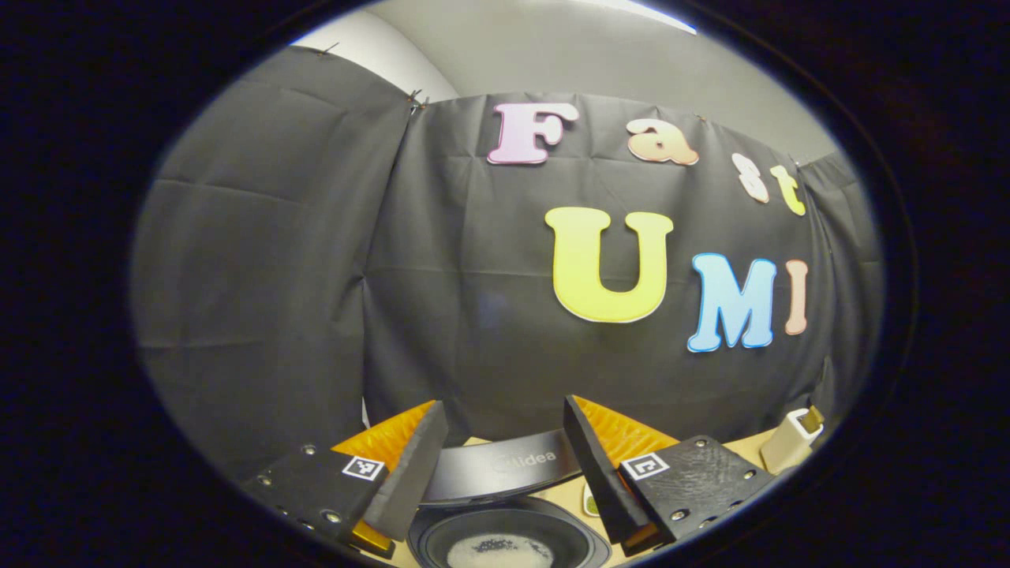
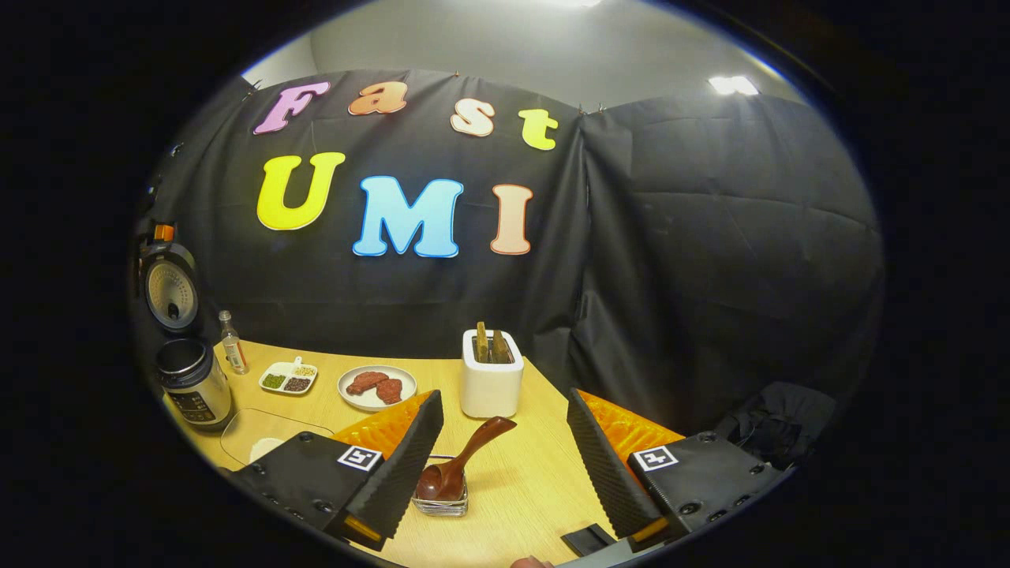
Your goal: Close the left gripper, press the button to open the rice cooker; take a wooden spoon from the chopstick holder with the right hand, scoop a spoonful of rice and pour it into the rice cooker, then put the wooden spoon back into the chopstick holder.
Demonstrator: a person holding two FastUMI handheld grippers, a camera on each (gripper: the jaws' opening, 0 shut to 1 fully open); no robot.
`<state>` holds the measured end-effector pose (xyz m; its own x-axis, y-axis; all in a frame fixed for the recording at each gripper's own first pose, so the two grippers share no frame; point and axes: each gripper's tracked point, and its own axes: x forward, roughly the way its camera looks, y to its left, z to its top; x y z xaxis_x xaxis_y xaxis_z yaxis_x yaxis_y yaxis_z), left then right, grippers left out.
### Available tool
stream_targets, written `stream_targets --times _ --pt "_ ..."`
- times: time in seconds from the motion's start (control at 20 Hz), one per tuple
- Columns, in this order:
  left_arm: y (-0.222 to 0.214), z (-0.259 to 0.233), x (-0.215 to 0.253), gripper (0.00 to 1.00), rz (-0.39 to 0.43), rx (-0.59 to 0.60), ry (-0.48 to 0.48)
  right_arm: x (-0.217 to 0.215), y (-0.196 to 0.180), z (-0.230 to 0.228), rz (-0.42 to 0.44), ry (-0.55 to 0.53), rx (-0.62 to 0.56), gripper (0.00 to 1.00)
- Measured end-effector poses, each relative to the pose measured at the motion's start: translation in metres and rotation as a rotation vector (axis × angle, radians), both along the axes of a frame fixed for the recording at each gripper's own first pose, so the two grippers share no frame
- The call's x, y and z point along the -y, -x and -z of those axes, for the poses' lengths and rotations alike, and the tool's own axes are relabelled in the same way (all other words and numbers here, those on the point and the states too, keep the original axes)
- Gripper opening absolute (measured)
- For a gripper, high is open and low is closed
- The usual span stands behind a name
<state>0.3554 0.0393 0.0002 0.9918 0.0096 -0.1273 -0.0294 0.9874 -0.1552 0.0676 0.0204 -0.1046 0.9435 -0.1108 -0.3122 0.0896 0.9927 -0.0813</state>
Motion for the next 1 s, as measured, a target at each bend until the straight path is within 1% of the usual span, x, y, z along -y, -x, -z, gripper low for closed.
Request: stream_targets --times 0.1,0.15,0.2,0.3,0.35,0.4,0.45,0.55,0.75,0.8,0.9,0.95,1.0 --pt "0.011 0.004 0.006 0.93 -0.003 -0.011 -0.003 0.004 0.000 -0.001 -0.013 -0.006 0.002 0.99" --pt "0.018 0.007 0.008 0.94 -0.004 -0.018 -0.006 0.006 0.000 -0.002 -0.019 -0.010 0.004 0.97" --pt "0.024 0.010 0.012 0.93 -0.004 -0.023 -0.010 0.008 0.000 -0.002 -0.024 -0.015 0.006 0.99" --pt "0.035 0.017 0.018 0.92 -0.003 -0.034 -0.019 0.011 0.001 -0.002 -0.036 -0.023 0.008 0.99" --pt "0.041 0.020 0.021 0.93 -0.003 -0.037 -0.017 0.013 0.002 -0.002 -0.043 -0.028 0.006 0.97" --pt "0.048 0.024 0.024 0.92 -0.003 -0.043 -0.014 0.015 0.003 0.000 -0.050 -0.031 0.003 0.99" --pt "0.055 0.027 0.026 0.92 -0.003 -0.049 -0.012 0.017 0.004 0.001 -0.057 -0.031 0.000 0.99" --pt "0.068 0.039 0.032 0.93 -0.004 -0.065 -0.016 0.022 0.007 0.001 -0.072 -0.027 -0.004 0.99" --pt "0.091 0.063 0.048 0.93 0.001 -0.102 -0.049 0.031 0.014 0.003 -0.097 -0.027 -0.007 0.99" --pt "0.099 0.068 0.050 0.93 -0.001 -0.113 -0.051 0.034 0.016 0.003 -0.102 -0.025 -0.010 0.97" --pt "0.107 0.077 0.054 0.93 -0.008 -0.130 -0.054 0.038 0.020 0.004 -0.109 -0.025 -0.015 0.97" --pt "0.111 0.081 0.056 0.92 -0.012 -0.135 -0.056 0.041 0.023 0.004 -0.112 -0.025 -0.016 1.00" --pt "0.113 0.086 0.059 0.92 -0.015 -0.141 -0.059 0.043 0.025 0.004 -0.114 -0.023 -0.018 0.97"
